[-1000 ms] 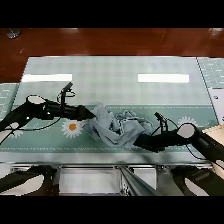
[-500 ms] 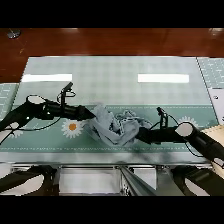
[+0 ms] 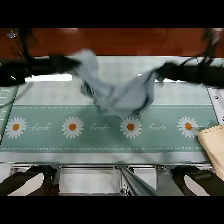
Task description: Fold the shirts.
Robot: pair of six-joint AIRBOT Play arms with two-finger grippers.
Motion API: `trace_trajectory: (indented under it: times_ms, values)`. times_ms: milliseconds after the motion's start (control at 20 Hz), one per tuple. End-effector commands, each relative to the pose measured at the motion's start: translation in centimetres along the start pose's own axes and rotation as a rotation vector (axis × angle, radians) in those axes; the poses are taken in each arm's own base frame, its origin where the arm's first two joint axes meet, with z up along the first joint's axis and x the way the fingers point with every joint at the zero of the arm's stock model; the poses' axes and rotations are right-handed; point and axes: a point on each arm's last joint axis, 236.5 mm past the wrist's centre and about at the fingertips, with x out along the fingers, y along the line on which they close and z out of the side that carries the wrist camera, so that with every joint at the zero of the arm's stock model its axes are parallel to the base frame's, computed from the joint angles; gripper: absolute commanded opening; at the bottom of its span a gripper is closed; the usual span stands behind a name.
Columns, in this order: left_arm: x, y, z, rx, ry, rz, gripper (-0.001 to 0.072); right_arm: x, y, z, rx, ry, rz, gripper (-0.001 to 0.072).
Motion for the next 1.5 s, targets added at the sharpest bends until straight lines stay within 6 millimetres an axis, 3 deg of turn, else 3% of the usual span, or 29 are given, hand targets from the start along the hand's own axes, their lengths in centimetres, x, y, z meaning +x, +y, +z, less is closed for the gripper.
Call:
trace_trajectory:
  times_ms: [0,100,200,300,400,500,650,800,950,1100,1250,1450]
  values:
    - [-6.0,-9.5,10.3,0.275,-0.246,0.089,0.0019,-11.4,6.3,10.3,-0.233,-0.255,-0.029,0.0027]
    - [-10.0,-11.6,12.0,0.385,-0.276,0.28,0.0019,-16.6,9.6,10.9,-0.341,-0.303,-0.033,0.0027]
    - [-14.9,-12.6,12.4,0.455,-0.305,0.492,0.0019,-21.4,12.3,10.4,-0.423,-0.381,-0.029,0.0027]
    - [-18.8,-14.5,11.6,0.498,-0.343,0.6,0.002,-25.5,14.2,9.0,-0.472,-0.454,-0.026,0.0027]
    - [-21.2,-16.6,9.6,0.541,-0.345,0.639,0.0019,-29.1,15.6,7.3,-0.511,-0.511,-0.026,0.0027]
    - [-23.0,-18.2,6.9,0.562,-0.318,0.667,0.002,-31.5,16.6,5.3,-0.538,-0.532,-0.021,0.0027]
    - [-23.6,-18.6,3.5,0.547,-0.229,0.669,0.002,-32.3,16.1,2.0,-0.544,-0.46,-0.04,0.0028]
    - [-21.0,-15.3,0.4,0.452,-0.068,0.634,0.002,-30.7,14.9,0.8,-0.524,-0.373,-0.053,0.0027]
    - [-16.2,-9.1,-4.1,0.274,0.13,0.55,0.0021,-26.6,12.0,0.2,-0.464,-0.268,-0.07,0.0028]
    - [-12.0,-0.8,-8.5,0.099,0.258,0.525,0.002,-19.2,6.3,-2.6,-0.336,-0.071,-0.106,0.0027]
    - [-8.1,6.7,-10.7,-0.068,0.265,0.523,0.0021,-11.8,-1.0,-4.0,-0.231,0.034,-0.21,0.0025]
    - [-2.6,11.7,-9.6,-0.147,0.22,0.469,0.0021,-5.3,-7.8,0.0,-0.11,-0.019,-0.307,0.0025]
